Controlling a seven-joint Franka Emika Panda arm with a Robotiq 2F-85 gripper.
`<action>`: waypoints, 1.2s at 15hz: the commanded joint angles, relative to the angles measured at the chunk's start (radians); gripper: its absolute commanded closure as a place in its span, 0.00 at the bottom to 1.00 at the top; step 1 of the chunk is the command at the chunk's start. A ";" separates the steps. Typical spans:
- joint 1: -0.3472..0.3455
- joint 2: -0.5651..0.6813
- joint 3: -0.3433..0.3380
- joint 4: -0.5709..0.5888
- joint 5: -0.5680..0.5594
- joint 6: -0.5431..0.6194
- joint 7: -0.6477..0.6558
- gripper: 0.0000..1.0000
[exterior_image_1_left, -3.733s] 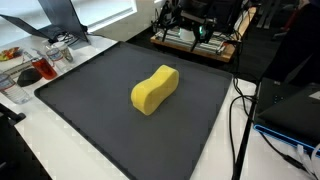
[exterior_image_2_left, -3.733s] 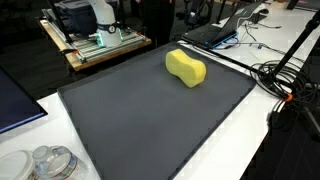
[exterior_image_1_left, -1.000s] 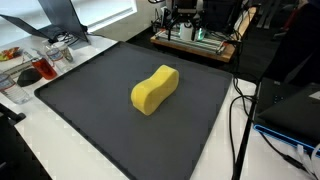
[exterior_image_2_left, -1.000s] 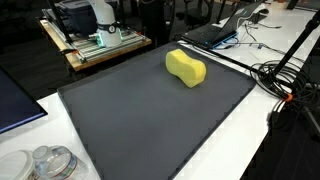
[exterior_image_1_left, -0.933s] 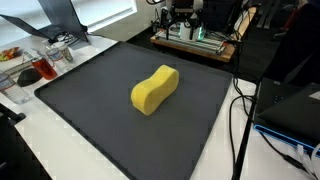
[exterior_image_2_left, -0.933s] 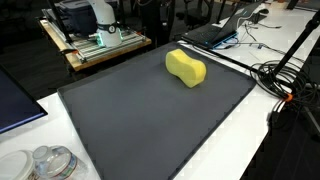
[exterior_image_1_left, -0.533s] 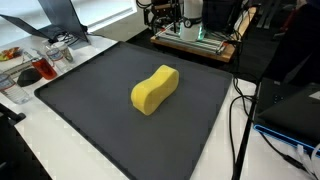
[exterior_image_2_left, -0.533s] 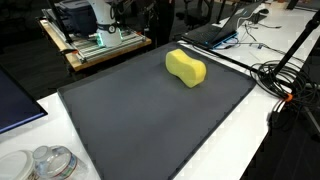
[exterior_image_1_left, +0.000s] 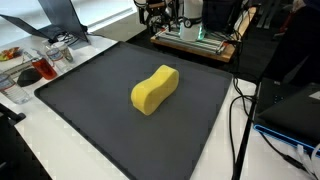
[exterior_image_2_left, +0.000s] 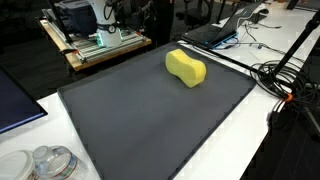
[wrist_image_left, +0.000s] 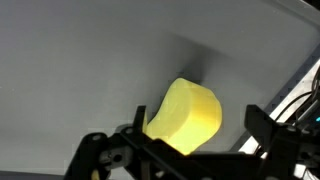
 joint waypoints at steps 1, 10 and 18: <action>0.012 0.038 -0.087 0.067 0.087 -0.075 -0.145 0.00; -0.073 0.355 -0.113 0.445 0.322 -0.357 -0.369 0.00; -0.288 0.691 0.040 0.839 0.333 -0.540 -0.374 0.00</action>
